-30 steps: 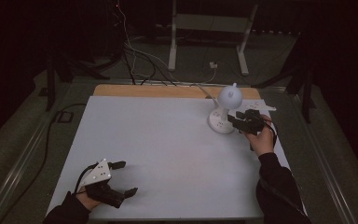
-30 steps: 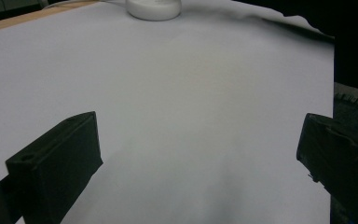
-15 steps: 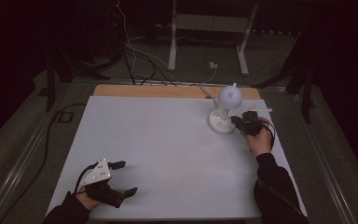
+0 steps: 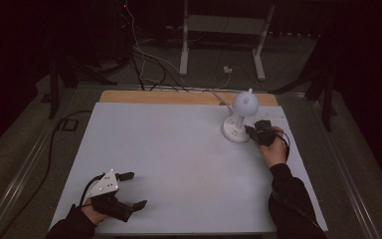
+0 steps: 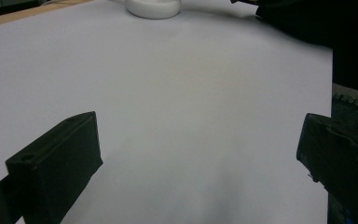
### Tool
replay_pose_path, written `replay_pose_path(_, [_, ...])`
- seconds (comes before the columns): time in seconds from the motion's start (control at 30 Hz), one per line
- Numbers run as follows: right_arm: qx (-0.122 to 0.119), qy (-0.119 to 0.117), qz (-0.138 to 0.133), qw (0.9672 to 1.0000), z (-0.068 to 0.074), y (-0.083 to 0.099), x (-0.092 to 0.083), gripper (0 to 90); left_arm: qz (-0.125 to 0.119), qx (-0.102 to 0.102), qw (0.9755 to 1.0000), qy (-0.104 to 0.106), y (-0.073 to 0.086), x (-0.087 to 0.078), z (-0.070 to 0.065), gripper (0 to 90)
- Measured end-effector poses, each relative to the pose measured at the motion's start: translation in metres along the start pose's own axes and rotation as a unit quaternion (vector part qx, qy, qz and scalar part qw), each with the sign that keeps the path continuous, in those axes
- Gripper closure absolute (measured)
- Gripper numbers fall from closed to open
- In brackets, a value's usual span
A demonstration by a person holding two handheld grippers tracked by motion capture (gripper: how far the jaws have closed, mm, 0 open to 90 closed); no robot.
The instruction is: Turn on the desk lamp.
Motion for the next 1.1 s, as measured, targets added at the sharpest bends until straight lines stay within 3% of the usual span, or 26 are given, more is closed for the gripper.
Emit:
replay_pose_path(0.6, [-0.005,0.005,-0.009,0.9999,-0.0009,0.0028,0.0025,89.8,0.002,0.000,1.0000,0.001,0.0007,0.0004,-0.0005,0.3])
replay_pose_path(0.7, [-0.015,-0.003,-0.004,0.9999,0.0032,0.0041,0.0029,89.8,0.002,0.000,1.0000,0.003,0.0005,0.0008,-0.0009,0.3])
replay_pose_path(0.8, [-0.036,0.012,-0.002,0.9993,0.0064,0.0037,0.0041,89.8,0.003,0.001,1.0000,0.003,0.0010,0.0006,-0.0013,0.3])
replay_pose_path(1.0, [-0.023,0.012,-0.012,0.9996,0.0018,-0.0003,0.0025,89.7,0.002,0.000,1.0000,0.002,0.0008,0.0002,-0.0002,0.3])
replay_pose_path(1.1, [-0.028,0.019,-0.014,0.9994,-0.0002,-0.0004,0.0005,89.8,0.001,-0.001,1.0000,0.002,0.0004,0.0006,-0.0001,0.3])
Point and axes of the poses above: each handheld gripper's, and its own axes: x roughly forward along the jaws, y roughly out of its underside, z roughly to its left, the point moved 10 cm from there along x, roughly forward along the jaws, and after that the axes turned 2 degrees about x, right-handed, at the moved point
